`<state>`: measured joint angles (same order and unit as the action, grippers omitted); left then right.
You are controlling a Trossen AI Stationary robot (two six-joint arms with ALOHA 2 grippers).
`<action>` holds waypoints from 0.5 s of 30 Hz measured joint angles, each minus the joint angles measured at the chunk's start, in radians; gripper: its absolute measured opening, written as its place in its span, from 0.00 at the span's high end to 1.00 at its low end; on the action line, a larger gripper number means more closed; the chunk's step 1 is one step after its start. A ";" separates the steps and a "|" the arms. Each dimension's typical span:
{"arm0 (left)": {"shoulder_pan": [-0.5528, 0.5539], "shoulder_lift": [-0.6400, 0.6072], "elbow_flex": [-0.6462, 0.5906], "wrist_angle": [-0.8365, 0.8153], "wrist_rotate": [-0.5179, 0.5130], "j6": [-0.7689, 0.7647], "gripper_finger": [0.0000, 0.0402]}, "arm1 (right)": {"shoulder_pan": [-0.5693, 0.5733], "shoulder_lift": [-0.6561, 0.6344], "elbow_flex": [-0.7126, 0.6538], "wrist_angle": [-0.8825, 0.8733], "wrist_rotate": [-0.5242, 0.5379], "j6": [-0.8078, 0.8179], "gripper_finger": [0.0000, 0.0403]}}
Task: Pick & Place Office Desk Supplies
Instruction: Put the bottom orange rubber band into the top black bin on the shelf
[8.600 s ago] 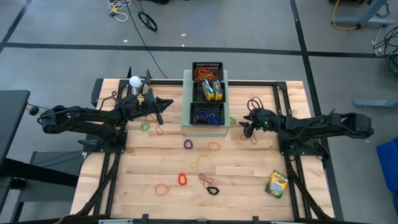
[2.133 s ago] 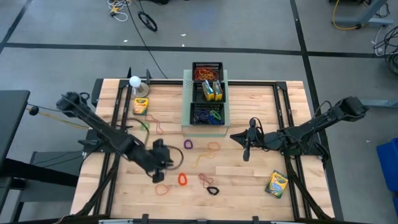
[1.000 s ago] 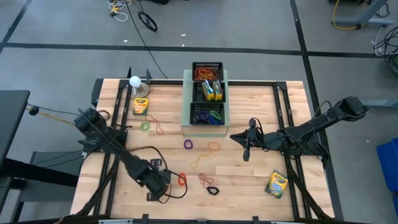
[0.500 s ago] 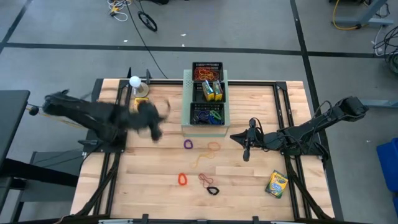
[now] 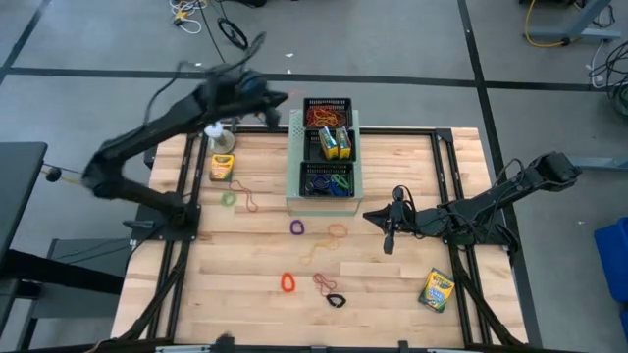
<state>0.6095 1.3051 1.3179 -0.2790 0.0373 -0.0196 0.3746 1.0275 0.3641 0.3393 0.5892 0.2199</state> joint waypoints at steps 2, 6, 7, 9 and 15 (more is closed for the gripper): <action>0.035 0.103 0.057 0.001 0.025 0.011 0.99 | 0.000 0.000 0.000 0.000 0.000 0.000 0.93; 0.073 0.295 0.172 0.002 0.050 0.017 0.99 | 0.000 0.000 0.000 0.000 0.000 0.000 0.93; 0.076 0.336 0.198 0.003 0.050 0.018 0.99 | 0.000 0.000 0.000 0.000 0.000 0.000 0.93; 0.077 0.413 0.250 0.000 0.050 0.028 0.98 | 0.000 0.000 0.000 0.000 0.000 0.000 0.93; 0.064 0.554 0.392 -0.089 0.077 0.022 0.95 | 0.000 0.000 0.000 0.000 0.000 0.000 0.93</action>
<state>0.6734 1.8590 1.7100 -0.3679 0.1139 0.0023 0.3744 1.0275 0.3641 0.3392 0.5892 0.2199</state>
